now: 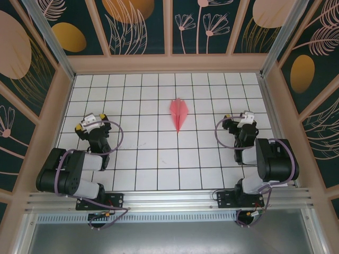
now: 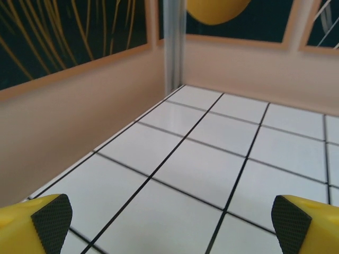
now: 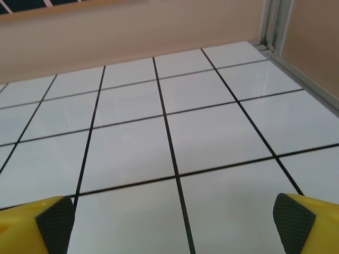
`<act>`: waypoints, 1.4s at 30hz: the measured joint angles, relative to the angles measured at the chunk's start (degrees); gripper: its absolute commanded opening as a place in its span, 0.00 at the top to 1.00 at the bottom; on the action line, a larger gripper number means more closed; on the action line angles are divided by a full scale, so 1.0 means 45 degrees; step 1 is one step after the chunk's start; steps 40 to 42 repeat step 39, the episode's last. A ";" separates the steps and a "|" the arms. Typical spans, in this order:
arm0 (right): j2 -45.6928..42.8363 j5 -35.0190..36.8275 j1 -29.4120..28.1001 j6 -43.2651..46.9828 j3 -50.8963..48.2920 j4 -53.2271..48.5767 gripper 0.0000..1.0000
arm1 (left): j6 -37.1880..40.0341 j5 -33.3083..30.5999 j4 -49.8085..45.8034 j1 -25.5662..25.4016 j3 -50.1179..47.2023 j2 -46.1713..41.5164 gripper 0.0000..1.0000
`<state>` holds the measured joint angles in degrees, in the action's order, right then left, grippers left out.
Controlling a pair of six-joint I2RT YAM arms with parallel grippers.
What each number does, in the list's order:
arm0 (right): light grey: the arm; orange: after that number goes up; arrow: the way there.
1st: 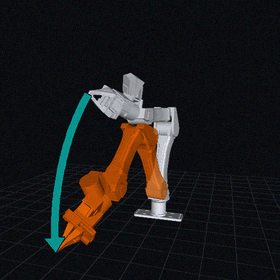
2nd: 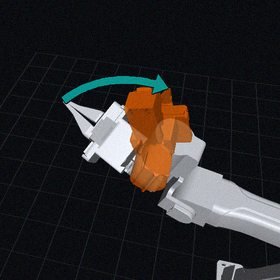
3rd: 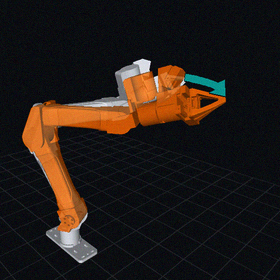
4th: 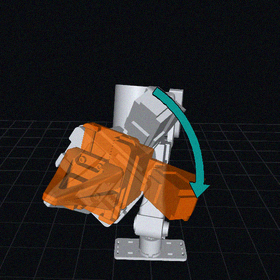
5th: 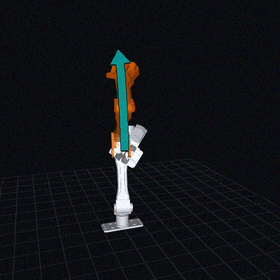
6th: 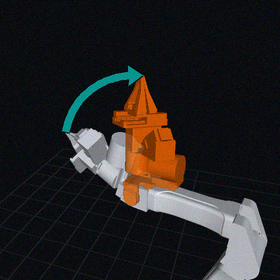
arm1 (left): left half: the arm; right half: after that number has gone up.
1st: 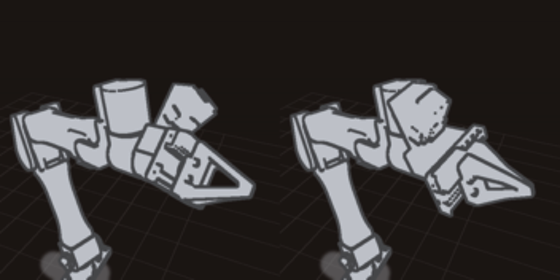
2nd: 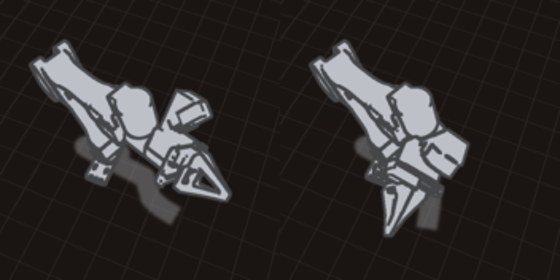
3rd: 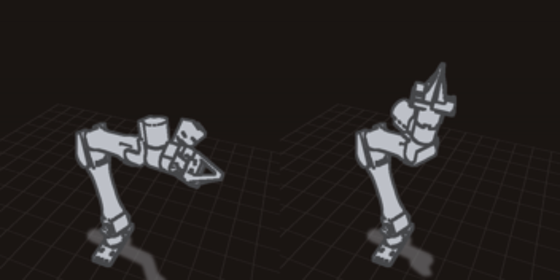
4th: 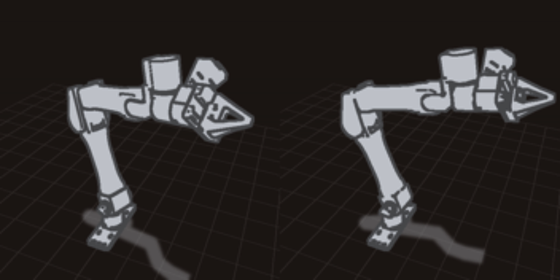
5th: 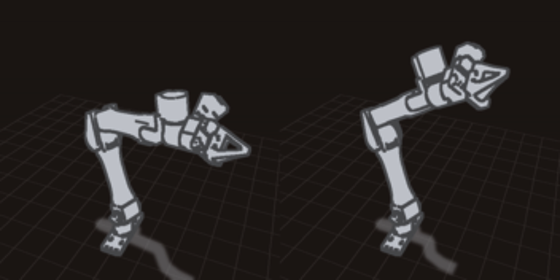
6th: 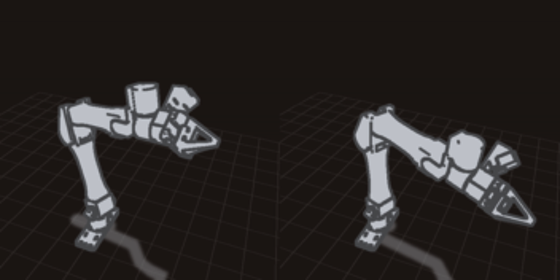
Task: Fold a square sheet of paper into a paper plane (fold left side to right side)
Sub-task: Reset both arms
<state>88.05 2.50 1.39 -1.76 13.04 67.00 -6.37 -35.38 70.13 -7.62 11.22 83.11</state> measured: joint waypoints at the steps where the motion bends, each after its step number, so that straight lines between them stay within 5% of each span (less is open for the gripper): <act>1: 0.0000 -0.0102 0.0058 -0.0005 0.0000 0.0112 0.01 | 0.0092 0.0272 0.0282 0.0029 -0.0034 0.0015 0.01; 14: 0.0000 -0.0491 0.0170 -0.0005 0.0000 0.0321 0.01 | 0.0223 0.2909 0.1404 0.0806 -0.0087 0.0971 0.01; 42: 0.0000 -0.0787 0.0170 0.0087 0.0000 0.0364 0.01 | 0.0214 0.3347 0.1370 0.0957 -0.0063 0.0971 0.01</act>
